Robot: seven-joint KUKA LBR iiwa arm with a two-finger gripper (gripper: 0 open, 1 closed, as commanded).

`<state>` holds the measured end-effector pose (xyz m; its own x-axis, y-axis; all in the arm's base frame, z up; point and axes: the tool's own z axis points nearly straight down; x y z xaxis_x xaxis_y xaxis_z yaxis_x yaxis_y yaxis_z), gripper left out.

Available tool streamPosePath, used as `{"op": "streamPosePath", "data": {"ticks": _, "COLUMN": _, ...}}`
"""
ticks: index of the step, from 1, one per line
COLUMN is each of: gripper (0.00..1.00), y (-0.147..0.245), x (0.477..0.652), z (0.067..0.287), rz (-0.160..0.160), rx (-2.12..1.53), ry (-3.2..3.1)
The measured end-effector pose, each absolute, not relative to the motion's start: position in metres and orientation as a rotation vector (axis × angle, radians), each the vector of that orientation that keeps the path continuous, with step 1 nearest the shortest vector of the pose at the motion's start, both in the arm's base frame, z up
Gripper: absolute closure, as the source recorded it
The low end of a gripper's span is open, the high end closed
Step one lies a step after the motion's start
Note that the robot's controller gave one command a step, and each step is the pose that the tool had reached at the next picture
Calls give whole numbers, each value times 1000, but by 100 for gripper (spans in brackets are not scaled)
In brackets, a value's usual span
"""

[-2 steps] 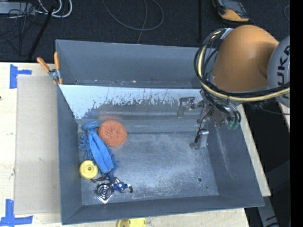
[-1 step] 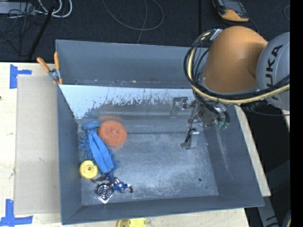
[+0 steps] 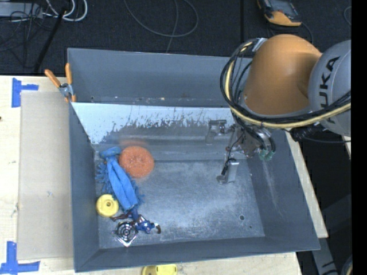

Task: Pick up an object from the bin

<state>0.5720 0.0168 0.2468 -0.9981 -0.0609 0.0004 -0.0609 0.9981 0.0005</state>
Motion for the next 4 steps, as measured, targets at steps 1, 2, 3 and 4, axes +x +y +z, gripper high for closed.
{"op": "streamPosePath", "data": {"ticks": 1, "gripper": 0, "y": 37, "x": 594, "z": 238, "rz": 1, "rx": 356, "ry": -3130}}
{"op": "streamPosePath", "data": {"ticks": 2, "gripper": 0, "y": 49, "x": 572, "z": 244, "rz": -2, "rx": 494, "ry": -3100}}
{"op": "streamPosePath", "data": {"ticks": 3, "gripper": 0, "y": 72, "x": 571, "z": 228, "rz": -1, "rx": 12, "ry": -3143}}
{"op": "streamPosePath", "data": {"ticks": 4, "gripper": 0, "y": 85, "x": 567, "z": 189, "rz": 0, "rx": 210, "ry": -3136}}
